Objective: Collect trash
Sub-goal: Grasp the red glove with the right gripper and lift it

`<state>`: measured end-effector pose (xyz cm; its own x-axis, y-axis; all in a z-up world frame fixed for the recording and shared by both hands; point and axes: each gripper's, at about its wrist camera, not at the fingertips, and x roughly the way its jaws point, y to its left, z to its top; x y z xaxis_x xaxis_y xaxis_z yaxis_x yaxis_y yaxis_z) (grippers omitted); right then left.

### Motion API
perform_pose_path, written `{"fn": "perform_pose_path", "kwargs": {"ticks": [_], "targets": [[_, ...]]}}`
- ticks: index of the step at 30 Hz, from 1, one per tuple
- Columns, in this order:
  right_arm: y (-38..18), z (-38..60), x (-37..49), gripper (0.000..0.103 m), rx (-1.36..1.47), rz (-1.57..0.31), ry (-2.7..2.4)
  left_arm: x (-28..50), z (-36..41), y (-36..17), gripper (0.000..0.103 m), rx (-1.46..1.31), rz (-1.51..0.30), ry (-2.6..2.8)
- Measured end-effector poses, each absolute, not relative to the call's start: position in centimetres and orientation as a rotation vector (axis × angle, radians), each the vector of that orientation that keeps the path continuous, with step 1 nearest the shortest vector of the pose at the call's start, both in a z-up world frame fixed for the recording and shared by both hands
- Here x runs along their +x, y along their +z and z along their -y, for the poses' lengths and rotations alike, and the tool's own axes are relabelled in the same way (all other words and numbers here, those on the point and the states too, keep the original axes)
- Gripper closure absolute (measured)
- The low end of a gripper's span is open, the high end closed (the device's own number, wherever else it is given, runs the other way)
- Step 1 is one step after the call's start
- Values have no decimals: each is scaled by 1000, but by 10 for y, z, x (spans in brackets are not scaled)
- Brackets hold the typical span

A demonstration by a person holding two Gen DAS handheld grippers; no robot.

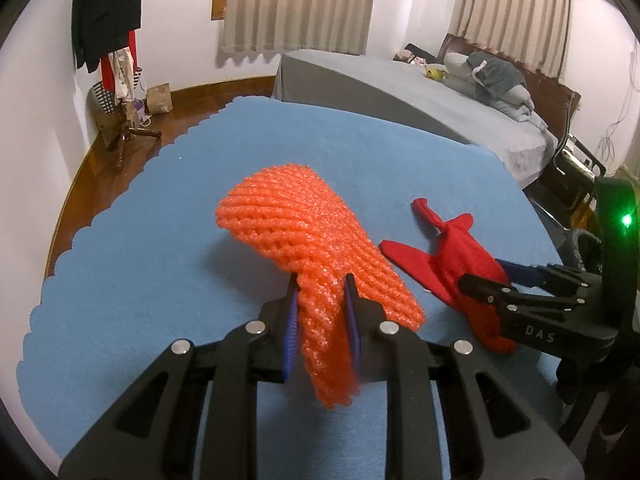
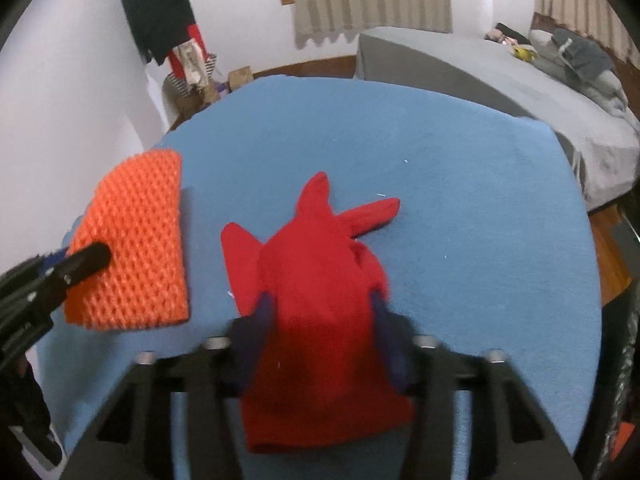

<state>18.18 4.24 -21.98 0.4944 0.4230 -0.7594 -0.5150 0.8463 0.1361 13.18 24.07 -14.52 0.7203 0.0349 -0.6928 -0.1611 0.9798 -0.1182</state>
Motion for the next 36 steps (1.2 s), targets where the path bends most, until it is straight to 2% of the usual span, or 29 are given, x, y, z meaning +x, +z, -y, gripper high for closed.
{"fn": "perform_pose_path", "kwargs": {"ticks": [2, 6, 14, 16, 18, 22, 25, 27, 32, 34, 36], "targets": [[-216, -38, 181, 84, -89, -897, 595, 131, -238, -144, 83, -173, -758, 110], [-202, -28, 173, 91, -62, -863, 621, 129, -237, -142, 83, -171, -748, 106], [-166, -7, 158, 91, -27, -792, 652, 125, -219, -122, 83, -136, -707, 89], [-168, -3, 159, 88, -34, -790, 630, 126, -218, -122, 83, -144, -708, 79], [-172, -3, 162, 74, -27, -803, 625, 127, -215, -123, 83, -132, -717, 84], [-184, -6, 167, 58, -25, -823, 619, 124, -220, -133, 83, -112, -745, 92], [-196, -15, 173, 41, -37, -840, 602, 123, -226, -137, 83, -110, -761, 105], [-206, -20, 178, 23, -46, -861, 584, 122, -232, -139, 83, -117, -767, 109], [-228, -38, 185, 19, -107, -897, 539, 122, -238, -143, 83, -136, -780, 123], [-228, -44, 182, 39, -153, -878, 535, 123, -239, -145, 83, -141, -781, 124], [-225, -46, 180, 78, -172, -868, 555, 124, -237, -146, 83, -147, -780, 125]]}}
